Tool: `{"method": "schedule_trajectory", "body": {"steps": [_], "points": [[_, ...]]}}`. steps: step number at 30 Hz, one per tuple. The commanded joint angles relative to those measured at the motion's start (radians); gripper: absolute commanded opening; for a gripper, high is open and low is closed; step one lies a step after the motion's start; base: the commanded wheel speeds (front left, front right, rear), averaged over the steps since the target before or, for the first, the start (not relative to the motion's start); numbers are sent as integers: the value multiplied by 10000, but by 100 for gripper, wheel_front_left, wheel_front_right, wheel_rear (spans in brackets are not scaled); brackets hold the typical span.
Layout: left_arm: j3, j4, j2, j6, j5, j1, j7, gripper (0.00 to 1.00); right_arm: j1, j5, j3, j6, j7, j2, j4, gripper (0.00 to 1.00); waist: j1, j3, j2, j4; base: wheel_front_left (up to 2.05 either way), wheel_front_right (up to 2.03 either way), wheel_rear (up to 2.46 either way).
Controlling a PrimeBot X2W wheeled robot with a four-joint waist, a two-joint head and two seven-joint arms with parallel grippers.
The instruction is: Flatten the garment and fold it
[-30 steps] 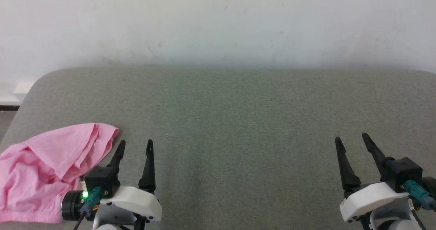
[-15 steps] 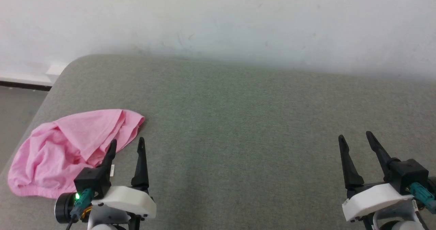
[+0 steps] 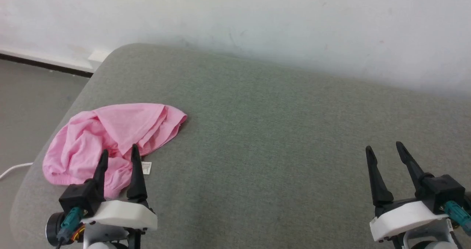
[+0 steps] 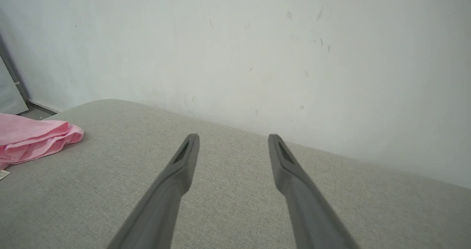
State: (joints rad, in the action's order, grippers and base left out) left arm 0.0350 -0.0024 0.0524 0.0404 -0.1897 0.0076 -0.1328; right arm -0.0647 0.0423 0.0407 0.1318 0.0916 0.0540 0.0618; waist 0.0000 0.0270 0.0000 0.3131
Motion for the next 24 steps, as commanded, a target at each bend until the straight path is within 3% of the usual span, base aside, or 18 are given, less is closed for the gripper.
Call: {"method": "schedule_trajectory", "body": {"steps": [1, 14, 24], "points": [[91, -65, -12, 96, -143, -147, -83, 100, -86, -49, 10, -6, 69, -19, 104, 100, 0, 77, 0, 286, 0, 0, 0], [659, -228, -14, 252, -485, -322, -355, 100, -93, -107, -64, -7, 133, -23, 342, 100, 0, 236, 0, 1020, 0, 0, 0], [1273, 618, 199, -250, -657, -1856, -499, 100, 96, -166, -168, -8, -110, 121, 676, 100, 0, 1002, 0, 707, 0, 0, 0]]}}
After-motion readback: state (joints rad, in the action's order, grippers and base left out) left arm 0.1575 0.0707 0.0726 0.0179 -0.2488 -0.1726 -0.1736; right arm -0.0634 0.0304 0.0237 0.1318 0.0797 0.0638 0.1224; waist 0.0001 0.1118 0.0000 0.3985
